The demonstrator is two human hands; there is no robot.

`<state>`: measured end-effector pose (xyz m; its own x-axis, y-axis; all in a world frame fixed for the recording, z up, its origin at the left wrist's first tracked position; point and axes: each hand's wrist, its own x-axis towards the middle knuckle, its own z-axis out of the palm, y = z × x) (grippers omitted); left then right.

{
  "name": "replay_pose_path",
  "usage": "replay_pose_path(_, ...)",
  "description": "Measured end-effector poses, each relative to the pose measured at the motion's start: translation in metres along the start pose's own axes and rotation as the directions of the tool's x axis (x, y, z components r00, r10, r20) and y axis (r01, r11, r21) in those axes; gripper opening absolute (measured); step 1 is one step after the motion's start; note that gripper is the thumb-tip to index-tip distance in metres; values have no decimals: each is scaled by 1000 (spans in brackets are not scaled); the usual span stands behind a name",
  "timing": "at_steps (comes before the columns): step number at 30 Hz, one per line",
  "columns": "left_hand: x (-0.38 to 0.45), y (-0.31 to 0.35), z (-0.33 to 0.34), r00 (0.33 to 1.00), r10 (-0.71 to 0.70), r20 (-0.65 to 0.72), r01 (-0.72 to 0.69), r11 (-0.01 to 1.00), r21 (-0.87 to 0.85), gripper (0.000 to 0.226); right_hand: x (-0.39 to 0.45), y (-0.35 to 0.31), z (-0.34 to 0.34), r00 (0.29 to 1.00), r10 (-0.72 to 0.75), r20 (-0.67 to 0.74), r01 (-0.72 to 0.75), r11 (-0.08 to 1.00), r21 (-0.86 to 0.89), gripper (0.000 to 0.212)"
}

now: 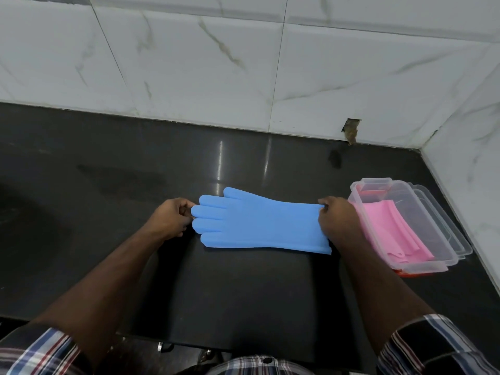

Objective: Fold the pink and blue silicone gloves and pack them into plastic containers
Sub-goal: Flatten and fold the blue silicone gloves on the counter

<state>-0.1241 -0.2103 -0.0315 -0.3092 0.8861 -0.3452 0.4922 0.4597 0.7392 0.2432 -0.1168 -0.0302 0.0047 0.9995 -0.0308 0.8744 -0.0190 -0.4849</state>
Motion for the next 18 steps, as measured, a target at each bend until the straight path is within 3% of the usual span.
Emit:
replay_pose_path(7, 5, 2, 6, 992, 18, -122, -3, 992, 125, 18, 3, 1, -5, 997, 79, 16, -80, 995, 60, 32)
replay_pose_path(10, 4, 1, 6, 989, 27, -142, -10, 993, 119, 16, 4, 1, -6, 998, 36, 46, -39, 997, 63, 34)
replay_pose_path(13, 3, -1, 6, 988, 36, -153, -19, 994, 109, 13, 6, 1, -7, 997, -2, 75, 0, 1000, 26, 22)
replay_pose_path(18, 3, -1, 6, 986, 35, -163, -17, 994, 108, 9, 3, 4, -5, 996, 94, -10, -90, 975, 205, 11)
